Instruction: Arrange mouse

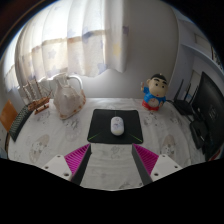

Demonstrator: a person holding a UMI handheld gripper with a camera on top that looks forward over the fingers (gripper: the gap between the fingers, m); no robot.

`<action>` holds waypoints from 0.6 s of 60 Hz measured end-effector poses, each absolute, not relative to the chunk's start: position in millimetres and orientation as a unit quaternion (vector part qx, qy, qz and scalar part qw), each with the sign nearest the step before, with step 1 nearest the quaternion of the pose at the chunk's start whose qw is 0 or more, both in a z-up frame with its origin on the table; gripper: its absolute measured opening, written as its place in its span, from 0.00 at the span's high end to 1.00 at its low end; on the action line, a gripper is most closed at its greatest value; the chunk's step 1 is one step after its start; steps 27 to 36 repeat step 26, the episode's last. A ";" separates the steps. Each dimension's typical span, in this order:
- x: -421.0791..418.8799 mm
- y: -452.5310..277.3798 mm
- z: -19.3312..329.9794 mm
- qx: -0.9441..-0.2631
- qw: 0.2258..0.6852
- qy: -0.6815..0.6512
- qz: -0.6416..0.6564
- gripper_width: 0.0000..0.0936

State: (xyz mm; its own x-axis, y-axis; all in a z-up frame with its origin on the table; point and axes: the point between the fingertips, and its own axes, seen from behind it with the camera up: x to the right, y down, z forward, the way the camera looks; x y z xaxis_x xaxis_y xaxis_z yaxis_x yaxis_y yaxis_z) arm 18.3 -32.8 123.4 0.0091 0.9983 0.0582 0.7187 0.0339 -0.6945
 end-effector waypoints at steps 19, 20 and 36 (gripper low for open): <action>69.2 -59.9 143.7 -0.643 0.285 -0.665 0.251 0.10; 68.7 -60.6 144.3 -0.641 0.288 -0.666 0.252 0.10; 68.3 -64.5 144.2 -0.644 0.285 -0.663 0.253 0.10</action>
